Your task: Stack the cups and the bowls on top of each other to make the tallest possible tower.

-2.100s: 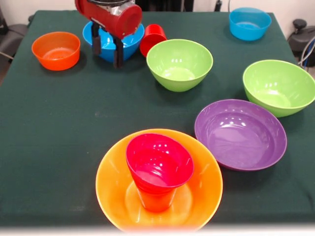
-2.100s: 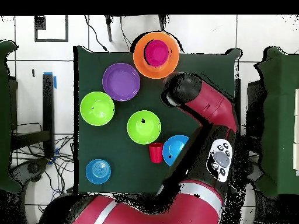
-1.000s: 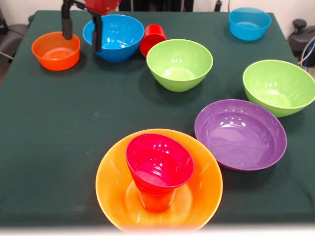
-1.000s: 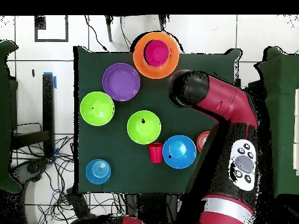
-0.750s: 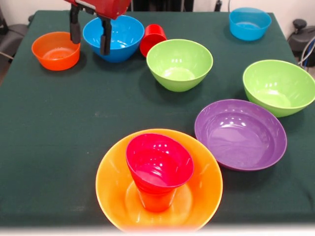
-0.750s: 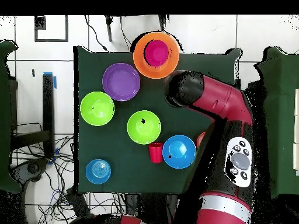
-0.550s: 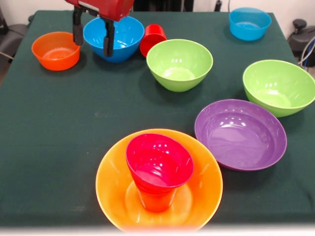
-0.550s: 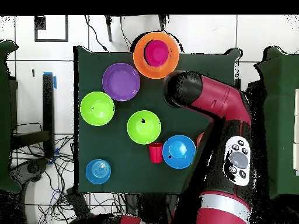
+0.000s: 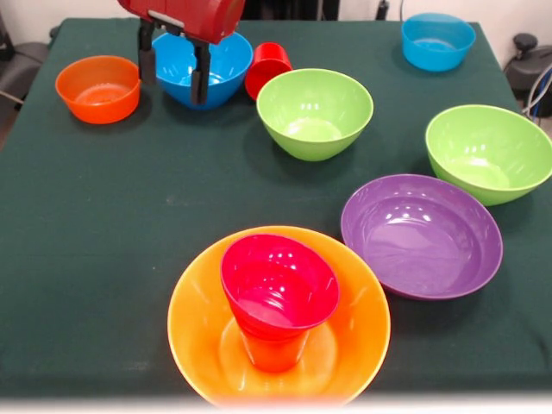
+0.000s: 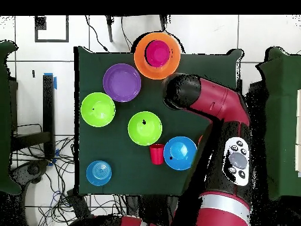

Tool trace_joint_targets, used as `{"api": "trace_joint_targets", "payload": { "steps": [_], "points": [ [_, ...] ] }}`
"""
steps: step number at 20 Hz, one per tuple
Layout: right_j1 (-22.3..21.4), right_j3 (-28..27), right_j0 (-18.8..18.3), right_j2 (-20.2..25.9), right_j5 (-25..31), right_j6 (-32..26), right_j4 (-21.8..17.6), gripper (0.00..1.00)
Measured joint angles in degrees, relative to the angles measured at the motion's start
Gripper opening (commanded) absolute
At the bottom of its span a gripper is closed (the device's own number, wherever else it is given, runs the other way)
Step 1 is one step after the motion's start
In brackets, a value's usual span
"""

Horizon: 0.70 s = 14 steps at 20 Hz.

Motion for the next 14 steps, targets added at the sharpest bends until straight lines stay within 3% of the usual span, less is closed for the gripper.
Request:
{"api": "trace_joint_targets", "payload": {
  "steps": [14],
  "points": [
    [1.8, 1.8, 0.4, 0.0, -4.4, 0.0, 0.0, 1.00]
  ]
}}
